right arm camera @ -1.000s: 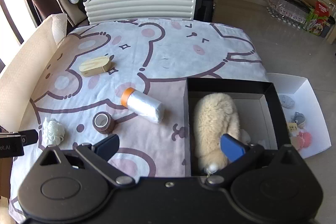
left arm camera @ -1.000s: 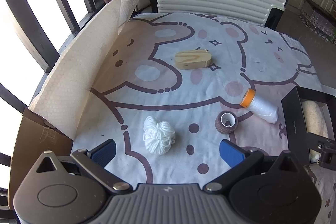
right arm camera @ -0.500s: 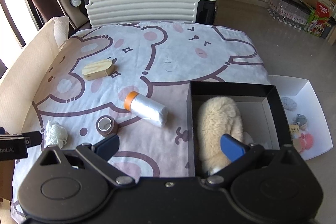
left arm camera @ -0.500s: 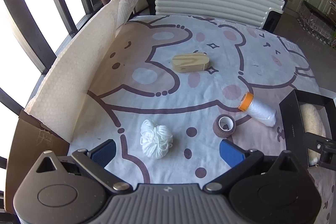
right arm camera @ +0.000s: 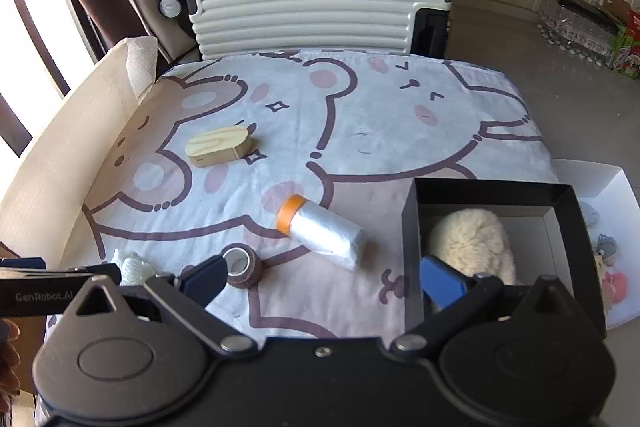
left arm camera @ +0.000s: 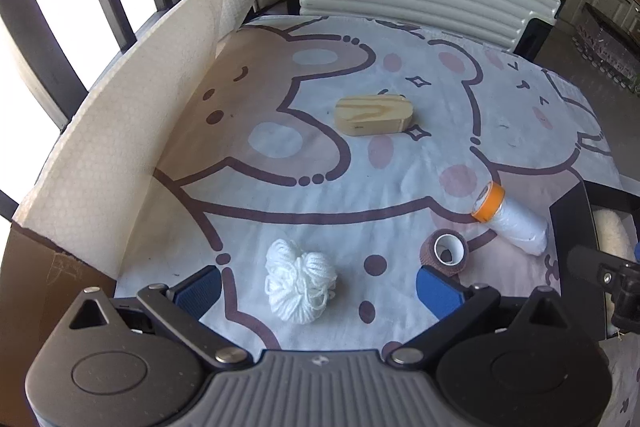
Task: Organize objects
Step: 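Move the left tool to the white yarn bundle while the right tool approaches the brown tape roll, then close the left tool on the white yarn while the right tool grasps the brown tape roll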
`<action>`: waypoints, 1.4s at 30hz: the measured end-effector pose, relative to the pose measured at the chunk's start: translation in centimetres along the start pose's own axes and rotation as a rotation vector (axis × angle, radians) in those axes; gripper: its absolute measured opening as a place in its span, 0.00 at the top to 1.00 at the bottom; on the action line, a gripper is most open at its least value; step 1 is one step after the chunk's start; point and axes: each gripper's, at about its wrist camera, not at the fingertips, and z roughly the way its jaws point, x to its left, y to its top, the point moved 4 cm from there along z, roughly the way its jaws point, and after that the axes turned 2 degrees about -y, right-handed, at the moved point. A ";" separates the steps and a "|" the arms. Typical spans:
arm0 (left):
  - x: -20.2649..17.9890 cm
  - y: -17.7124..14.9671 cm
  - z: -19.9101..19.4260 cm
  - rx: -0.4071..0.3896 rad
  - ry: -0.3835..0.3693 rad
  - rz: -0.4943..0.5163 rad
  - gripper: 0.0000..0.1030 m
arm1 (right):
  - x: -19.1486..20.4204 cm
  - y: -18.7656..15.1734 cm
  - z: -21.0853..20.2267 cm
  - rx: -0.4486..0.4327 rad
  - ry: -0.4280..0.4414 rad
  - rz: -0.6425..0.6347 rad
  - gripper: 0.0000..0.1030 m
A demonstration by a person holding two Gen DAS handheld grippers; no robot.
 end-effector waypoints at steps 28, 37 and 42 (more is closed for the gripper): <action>1.4 -0.3 7.0 0.110 -0.055 0.056 0.30 | 3.3 0.5 9.4 0.152 0.213 0.166 0.16; 1.4 -0.7 8.1 0.134 -0.046 0.091 0.33 | 4.6 0.2 11.5 0.194 0.215 0.179 0.26; 1.7 -0.7 8.6 0.143 -0.041 0.096 0.38 | 5.7 -0.2 12.8 0.235 0.185 0.144 0.35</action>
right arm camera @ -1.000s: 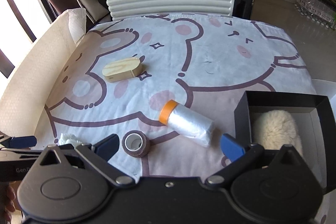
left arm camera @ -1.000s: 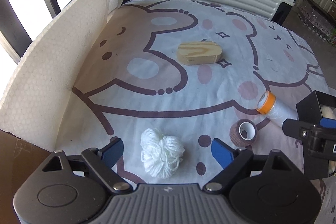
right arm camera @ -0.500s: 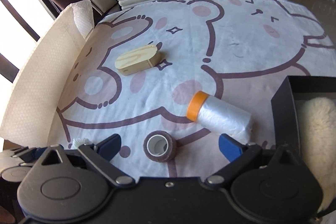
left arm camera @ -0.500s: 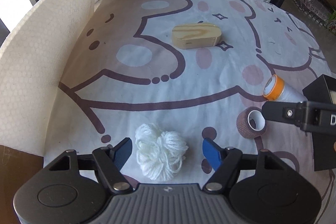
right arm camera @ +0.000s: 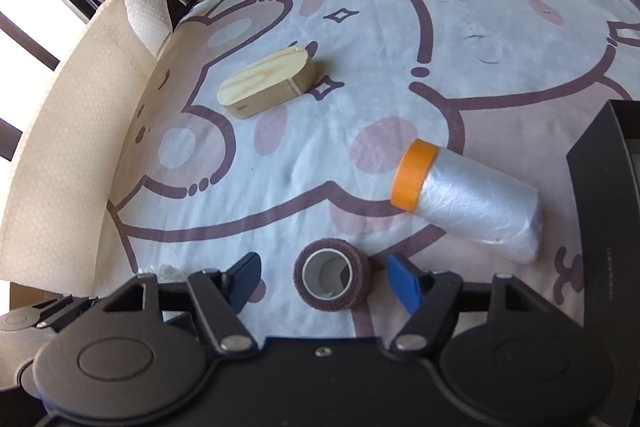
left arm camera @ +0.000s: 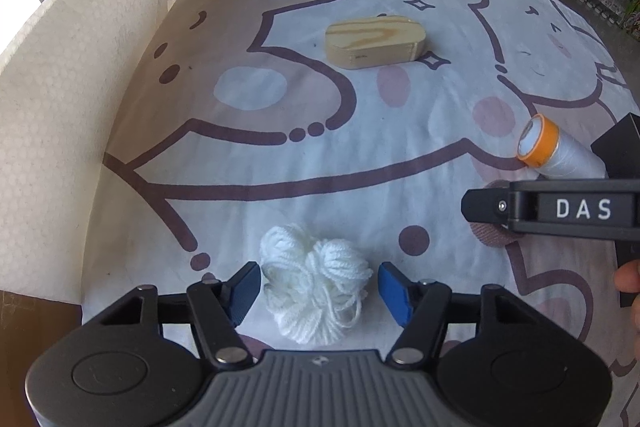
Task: Organize objects
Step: 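Close the left tool on the white yarn while the right tool grasps the brown tape roll, then lift the yarn with the left tool while the right tool lifts the tape roll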
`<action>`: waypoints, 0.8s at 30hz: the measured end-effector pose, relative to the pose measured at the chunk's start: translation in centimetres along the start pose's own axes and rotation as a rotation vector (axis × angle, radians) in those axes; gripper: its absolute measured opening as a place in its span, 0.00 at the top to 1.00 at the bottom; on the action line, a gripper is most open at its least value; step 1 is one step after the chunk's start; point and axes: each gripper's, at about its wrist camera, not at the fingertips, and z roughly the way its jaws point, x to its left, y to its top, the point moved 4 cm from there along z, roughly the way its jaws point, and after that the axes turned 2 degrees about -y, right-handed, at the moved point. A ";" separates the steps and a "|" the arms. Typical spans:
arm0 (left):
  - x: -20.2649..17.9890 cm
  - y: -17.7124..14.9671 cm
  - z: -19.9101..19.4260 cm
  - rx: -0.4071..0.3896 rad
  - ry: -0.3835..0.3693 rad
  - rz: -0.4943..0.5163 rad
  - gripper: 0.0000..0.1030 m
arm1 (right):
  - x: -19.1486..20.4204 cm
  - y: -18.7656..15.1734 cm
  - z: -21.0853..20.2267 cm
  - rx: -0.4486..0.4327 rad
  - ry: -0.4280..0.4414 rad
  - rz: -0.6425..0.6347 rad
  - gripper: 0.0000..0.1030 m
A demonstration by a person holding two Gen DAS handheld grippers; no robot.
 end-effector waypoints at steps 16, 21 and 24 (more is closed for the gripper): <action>0.0 0.4 0.9 0.037 0.004 -0.029 0.57 | 0.7 -0.1 0.2 0.030 -0.049 -0.101 0.58; 0.4 0.1 0.9 0.059 -0.005 -0.059 0.52 | 0.8 -0.2 0.0 0.033 -0.051 -0.103 0.58; 0.5 -0.7 1.6 0.104 -0.003 -0.055 0.43 | 1.1 -0.4 0.0 0.038 -0.050 -0.111 0.57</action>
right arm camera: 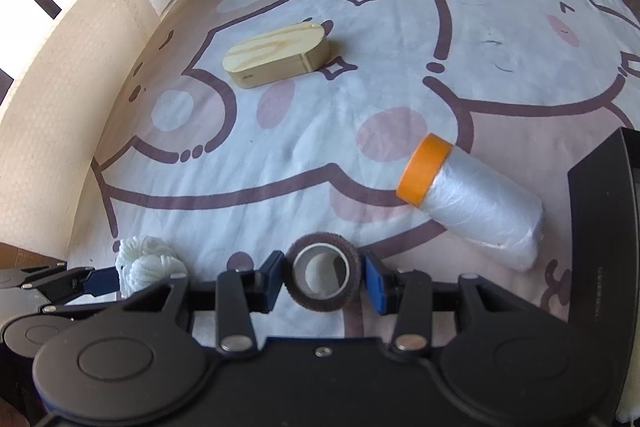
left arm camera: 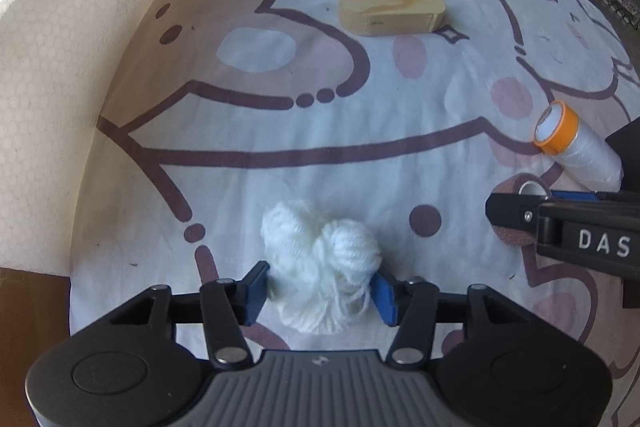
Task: Organize objects
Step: 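Lift the yarn with the left tool while the right tool lifts the tape roll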
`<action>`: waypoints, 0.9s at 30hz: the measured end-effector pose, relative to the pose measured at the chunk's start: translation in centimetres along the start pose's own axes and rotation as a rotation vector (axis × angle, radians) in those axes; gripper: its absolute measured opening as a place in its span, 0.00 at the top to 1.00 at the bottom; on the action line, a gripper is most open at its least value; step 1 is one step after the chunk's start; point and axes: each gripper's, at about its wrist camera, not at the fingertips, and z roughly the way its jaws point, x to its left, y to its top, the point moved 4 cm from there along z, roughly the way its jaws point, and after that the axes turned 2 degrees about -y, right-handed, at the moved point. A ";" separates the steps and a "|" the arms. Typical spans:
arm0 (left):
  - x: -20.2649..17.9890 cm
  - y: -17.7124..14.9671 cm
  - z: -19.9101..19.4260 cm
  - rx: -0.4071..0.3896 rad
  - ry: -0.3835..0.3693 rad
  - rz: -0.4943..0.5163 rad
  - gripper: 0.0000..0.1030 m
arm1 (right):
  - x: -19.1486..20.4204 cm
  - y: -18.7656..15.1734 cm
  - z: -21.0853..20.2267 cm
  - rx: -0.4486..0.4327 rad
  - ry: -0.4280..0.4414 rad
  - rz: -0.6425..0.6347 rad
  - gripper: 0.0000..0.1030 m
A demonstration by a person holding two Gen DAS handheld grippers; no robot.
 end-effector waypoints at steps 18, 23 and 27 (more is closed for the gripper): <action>0.2 0.6 -0.8 -0.025 -0.010 -0.055 0.55 | 0.0 -0.5 -0.2 0.024 -0.036 -0.044 0.57; 0.3 0.6 -1.1 -0.018 -0.011 -0.066 0.58 | -0.2 -0.7 -0.2 0.031 -0.046 -0.046 0.57; 0.3 0.5 -1.4 -0.023 -0.014 -0.059 0.59 | 0.0 -0.8 -0.4 0.031 -0.046 -0.052 0.57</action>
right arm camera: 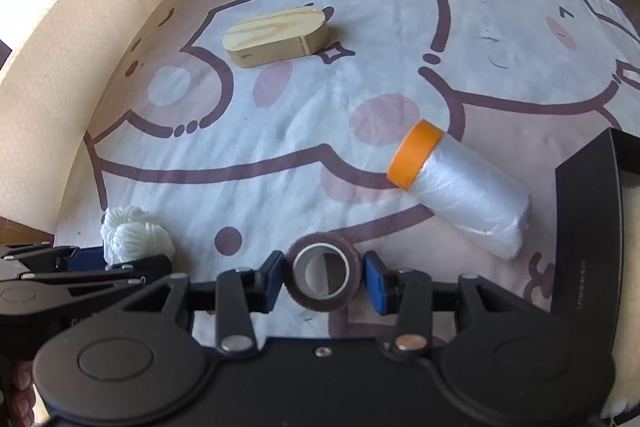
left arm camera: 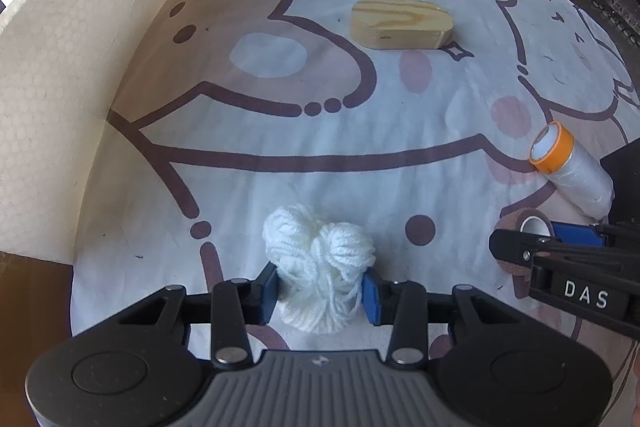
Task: Organize objects
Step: 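Lift the yarn with the left tool while the right tool lifts the tape roll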
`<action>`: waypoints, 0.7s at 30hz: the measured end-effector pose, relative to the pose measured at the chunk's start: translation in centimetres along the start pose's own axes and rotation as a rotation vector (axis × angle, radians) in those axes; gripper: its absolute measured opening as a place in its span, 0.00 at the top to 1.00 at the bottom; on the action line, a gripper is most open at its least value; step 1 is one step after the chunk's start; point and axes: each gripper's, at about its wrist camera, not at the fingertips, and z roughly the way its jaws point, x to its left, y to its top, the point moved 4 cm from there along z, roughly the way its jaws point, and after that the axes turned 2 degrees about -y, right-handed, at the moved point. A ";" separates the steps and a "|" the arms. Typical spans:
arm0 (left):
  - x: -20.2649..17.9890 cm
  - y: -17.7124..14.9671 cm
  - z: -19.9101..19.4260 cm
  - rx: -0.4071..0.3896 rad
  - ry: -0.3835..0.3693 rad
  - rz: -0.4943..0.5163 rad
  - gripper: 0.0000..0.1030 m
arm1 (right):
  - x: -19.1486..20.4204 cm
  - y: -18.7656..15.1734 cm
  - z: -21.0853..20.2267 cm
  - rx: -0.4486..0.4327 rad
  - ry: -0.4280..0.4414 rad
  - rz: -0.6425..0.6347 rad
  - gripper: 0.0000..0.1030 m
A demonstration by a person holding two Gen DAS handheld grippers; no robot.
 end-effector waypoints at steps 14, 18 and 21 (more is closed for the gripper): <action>-0.7 -0.2 -3.1 -0.050 -0.003 0.000 0.59 | -0.1 -0.6 -2.5 -0.032 -0.016 -0.010 0.57; -1.1 -0.3 -4.6 -0.078 -0.004 0.003 0.59 | -0.2 -0.8 -3.8 -0.054 -0.019 -0.007 0.57; -1.4 -0.4 -5.9 -0.101 -0.006 0.007 0.59 | -0.3 -1.0 -4.9 -0.075 -0.020 -0.006 0.57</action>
